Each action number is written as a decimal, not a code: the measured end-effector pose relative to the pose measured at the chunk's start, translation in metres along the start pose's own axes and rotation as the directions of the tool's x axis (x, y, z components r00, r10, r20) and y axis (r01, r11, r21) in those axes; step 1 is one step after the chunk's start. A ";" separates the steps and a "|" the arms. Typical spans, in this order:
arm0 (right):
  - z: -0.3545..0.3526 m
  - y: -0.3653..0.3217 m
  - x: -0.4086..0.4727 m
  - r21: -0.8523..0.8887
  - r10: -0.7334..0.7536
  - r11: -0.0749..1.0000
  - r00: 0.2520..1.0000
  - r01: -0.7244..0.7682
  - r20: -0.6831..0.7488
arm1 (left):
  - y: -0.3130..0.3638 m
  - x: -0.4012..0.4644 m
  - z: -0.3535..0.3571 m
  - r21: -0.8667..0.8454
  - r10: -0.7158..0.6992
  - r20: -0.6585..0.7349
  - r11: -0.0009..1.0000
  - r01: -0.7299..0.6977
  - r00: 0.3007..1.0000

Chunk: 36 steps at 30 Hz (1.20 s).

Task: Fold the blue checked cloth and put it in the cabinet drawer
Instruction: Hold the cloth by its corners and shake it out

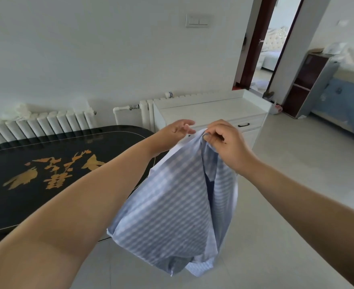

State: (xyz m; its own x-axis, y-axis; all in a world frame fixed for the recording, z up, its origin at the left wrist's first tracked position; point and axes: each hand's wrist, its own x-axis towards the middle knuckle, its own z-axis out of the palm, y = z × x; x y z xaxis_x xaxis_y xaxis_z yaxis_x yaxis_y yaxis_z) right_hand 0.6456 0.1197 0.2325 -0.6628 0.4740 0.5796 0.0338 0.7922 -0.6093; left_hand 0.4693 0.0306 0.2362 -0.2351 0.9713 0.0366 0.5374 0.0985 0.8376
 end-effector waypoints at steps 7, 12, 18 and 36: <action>-0.004 0.007 0.000 -0.053 0.050 0.997 0.997 -0.053 -0.066 | 0.003 -0.016 0.008 0.235 0.127 -0.039 0.965 -0.114 0.991; -0.007 0.011 0.015 -0.071 0.103 0.991 0.984 -0.115 -0.144 | -0.040 -0.048 0.014 0.445 0.084 -0.052 0.894 -0.052 0.995; -0.005 0.024 0.033 -0.085 0.249 0.958 0.940 -0.275 -0.233 | -0.087 -0.090 0.020 0.507 0.021 0.022 0.862 -0.029 1.000; 0.030 0.033 0.058 -0.100 0.410 0.892 0.883 -0.440 -0.229 | -0.076 -0.085 0.079 0.213 -0.364 -0.057 0.905 0.367 0.930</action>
State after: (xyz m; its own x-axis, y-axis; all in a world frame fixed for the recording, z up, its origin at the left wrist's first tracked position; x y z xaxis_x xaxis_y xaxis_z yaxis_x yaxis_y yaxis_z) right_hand 0.5860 0.1615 0.2295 -0.4001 0.8313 0.3859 0.3967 0.5366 -0.7448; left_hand 0.5121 -0.0428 0.1265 -0.4600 0.8549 -0.2398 0.5728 0.4921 0.6556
